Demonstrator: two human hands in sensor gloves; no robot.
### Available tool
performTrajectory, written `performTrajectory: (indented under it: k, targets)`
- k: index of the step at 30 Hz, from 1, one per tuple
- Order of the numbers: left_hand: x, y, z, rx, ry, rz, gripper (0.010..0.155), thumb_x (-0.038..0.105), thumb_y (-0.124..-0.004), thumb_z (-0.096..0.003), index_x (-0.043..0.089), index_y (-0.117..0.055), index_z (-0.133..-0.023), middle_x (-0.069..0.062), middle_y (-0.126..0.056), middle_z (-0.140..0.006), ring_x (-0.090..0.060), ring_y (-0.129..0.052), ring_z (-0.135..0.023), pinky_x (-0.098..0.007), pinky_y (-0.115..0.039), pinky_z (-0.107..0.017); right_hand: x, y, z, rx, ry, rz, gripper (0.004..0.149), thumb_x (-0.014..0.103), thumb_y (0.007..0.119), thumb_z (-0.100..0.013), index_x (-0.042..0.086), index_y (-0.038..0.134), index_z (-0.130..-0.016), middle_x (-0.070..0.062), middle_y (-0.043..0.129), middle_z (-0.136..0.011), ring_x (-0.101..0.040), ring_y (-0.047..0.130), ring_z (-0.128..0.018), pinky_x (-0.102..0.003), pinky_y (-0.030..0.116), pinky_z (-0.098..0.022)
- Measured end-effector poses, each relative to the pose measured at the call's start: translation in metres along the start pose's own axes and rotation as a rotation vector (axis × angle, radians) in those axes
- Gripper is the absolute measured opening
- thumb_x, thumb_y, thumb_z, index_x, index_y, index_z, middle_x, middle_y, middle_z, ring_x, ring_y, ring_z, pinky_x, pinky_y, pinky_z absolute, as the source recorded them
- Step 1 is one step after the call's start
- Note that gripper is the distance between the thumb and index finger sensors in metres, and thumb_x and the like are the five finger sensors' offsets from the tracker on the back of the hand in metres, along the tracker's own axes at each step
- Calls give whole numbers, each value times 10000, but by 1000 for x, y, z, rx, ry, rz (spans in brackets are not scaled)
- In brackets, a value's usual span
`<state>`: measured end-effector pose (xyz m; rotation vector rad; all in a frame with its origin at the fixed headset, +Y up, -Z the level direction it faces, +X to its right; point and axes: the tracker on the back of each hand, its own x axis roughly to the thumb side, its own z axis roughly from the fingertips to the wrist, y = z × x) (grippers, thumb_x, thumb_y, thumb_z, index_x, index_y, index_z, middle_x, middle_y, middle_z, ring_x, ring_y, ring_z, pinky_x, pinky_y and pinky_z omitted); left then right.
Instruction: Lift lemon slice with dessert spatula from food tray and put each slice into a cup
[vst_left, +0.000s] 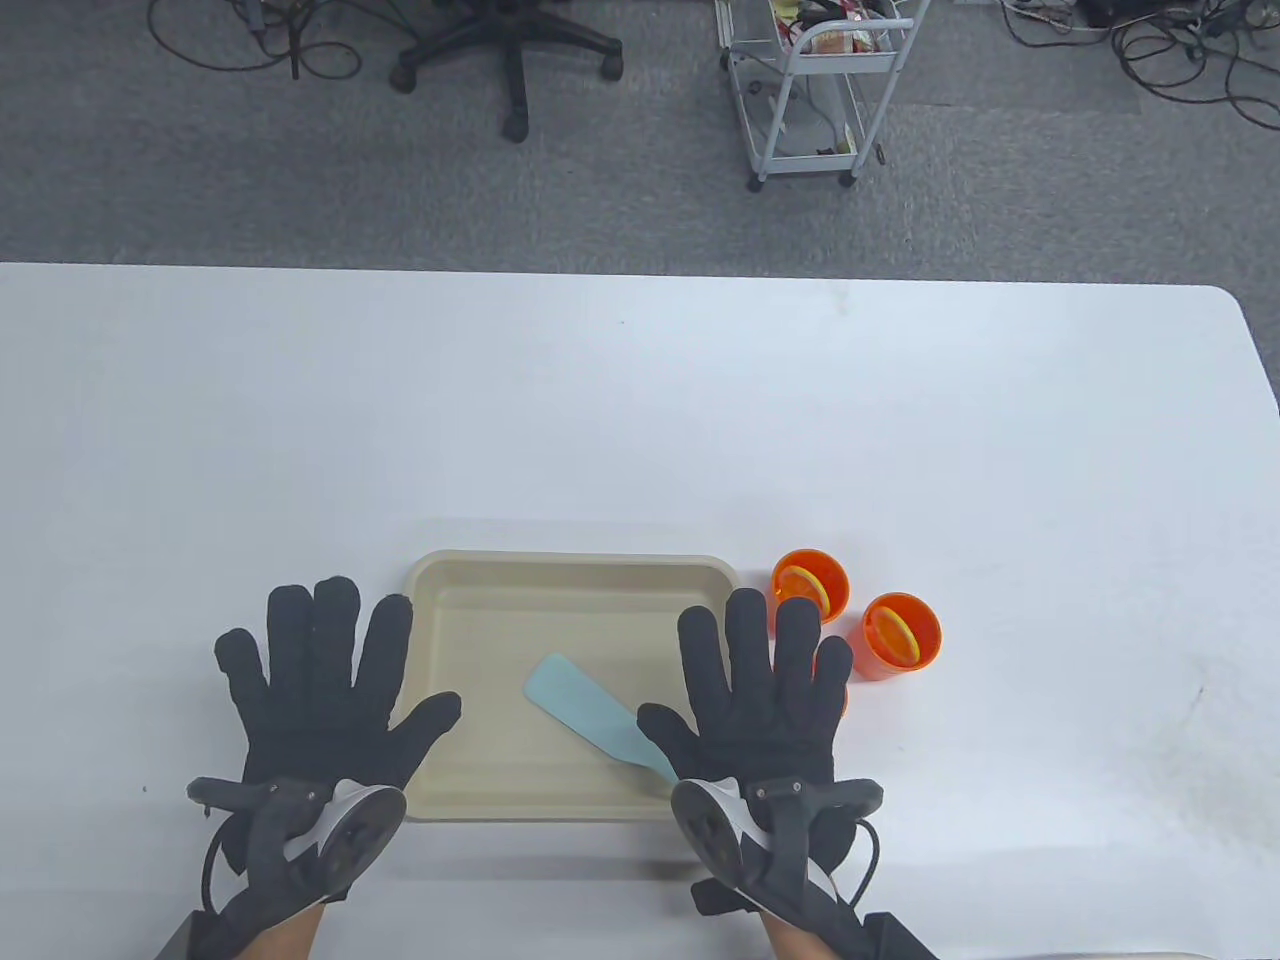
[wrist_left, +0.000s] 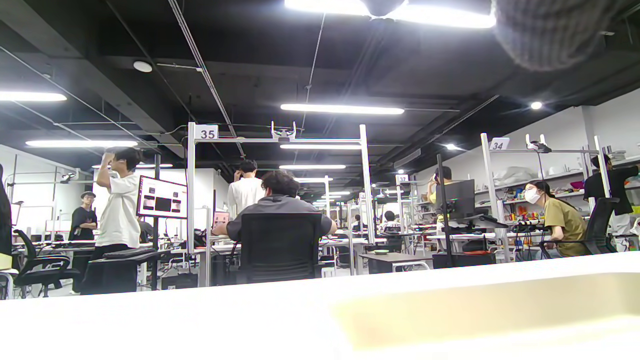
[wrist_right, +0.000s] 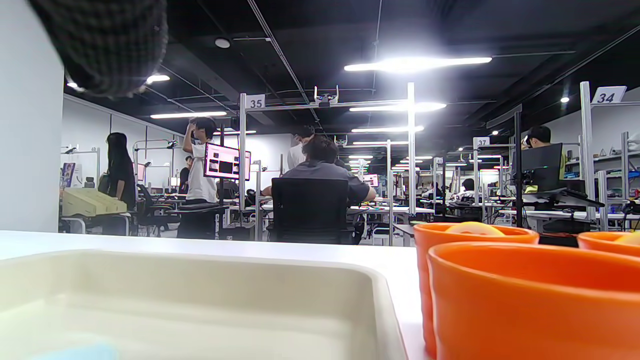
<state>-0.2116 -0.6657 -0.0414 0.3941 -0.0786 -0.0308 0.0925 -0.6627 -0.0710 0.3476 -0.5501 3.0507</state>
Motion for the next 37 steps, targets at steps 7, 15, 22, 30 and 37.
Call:
performTrajectory:
  k: [7, 15, 22, 30, 37]
  targets:
    - [4, 3, 0, -5, -14, 23, 954, 743, -704, -535, 310, -228, -1239, -144, -106, -1314, -517, -175, -1195, -813, -199, -776, 5, -4, 4, -23, -40, -7, 942, 624, 782, -516, 297, 202, -1182, -68, 123, -1254, -452, 48, -1154, -694, 167, -784]
    - [13, -1, -1, -22, -43, 9, 950, 740, -704, -538, 306, -233, -1240, -143, -123, -1317, -519, -192, -1195, -813, -209, -775, 7, -4, 10, -20, -62, -12, 927, 618, 772, -525, 291, 206, -1182, -69, 142, -1255, -451, 67, -1158, -692, 175, -787]
    - [12, 0, -1, -18, -39, 14, 949, 739, -704, -539, 304, -234, -1240, -139, -130, -1317, -515, -196, -1196, -812, -208, -777, 5, -4, 11, -9, -61, -26, 915, 612, 768, -529, 289, 214, -1182, -72, 161, -1256, -451, 83, -1160, -691, 184, -788]
    - [13, 0, -1, -19, -38, 18, 949, 739, -704, -539, 304, -236, -1240, -142, -138, -1319, -514, -204, -1198, -813, -212, -776, 5, -4, 11, 5, -64, -30, 906, 610, 764, -528, 289, 226, -1182, -71, 178, -1258, -451, 101, -1163, -690, 192, -790]
    - [13, 0, -1, -20, -38, 16, 944, 736, -704, -542, 301, -243, -1241, -144, -151, -1320, -518, -212, -1196, -812, -216, -776, 3, -4, 13, 18, -57, -25, 899, 608, 763, -529, 287, 236, -1183, -73, 196, -1258, -448, 110, -1166, -690, 193, -789]
